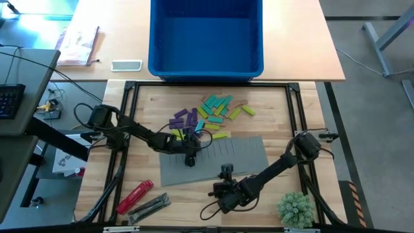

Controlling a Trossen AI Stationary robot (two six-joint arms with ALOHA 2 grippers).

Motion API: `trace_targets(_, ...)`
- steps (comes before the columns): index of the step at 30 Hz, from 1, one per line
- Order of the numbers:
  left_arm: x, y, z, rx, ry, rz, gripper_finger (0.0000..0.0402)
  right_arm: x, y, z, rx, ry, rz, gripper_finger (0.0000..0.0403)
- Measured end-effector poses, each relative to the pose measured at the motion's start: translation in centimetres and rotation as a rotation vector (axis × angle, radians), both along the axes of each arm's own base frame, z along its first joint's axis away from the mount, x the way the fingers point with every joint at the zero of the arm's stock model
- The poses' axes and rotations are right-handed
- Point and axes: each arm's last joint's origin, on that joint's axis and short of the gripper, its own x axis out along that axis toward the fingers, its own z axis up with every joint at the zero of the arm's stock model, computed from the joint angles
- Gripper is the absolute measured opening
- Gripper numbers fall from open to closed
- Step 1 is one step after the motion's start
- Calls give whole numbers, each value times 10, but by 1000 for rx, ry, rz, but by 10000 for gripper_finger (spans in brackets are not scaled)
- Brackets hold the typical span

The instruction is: Sort blocks

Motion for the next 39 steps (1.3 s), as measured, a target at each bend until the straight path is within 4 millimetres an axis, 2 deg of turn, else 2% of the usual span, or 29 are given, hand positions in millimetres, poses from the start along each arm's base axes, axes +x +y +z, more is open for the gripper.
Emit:
trace_targets(7, -2, -2, 8, -30, -11, -26, 145, 0, 2, 4, -44, -4, -4, 183)
trace_targets(13, -7, -3, 33, -40, -59, -100, 145, 0, 12, 18, -72, 4, 31, 183)
trace_targets(17, -6, 1, 52, -31, -140, -96, 145, -4, 15, 18, -86, 8, 36, 183)
trace_targets(24, -5, 7, 48, -21, -125, -75, 145, -4, 13, 19, -107, -72, -58, 183)
trace_targets(35, -5, 6, 48, -41, -128, -89, 145, -4, 12, 19, -112, -66, -56, 183)
trace_targets(39, -4, 10, 48, -6, -132, -44, 145, -5, 12, 19, -120, -27, -11, 183)
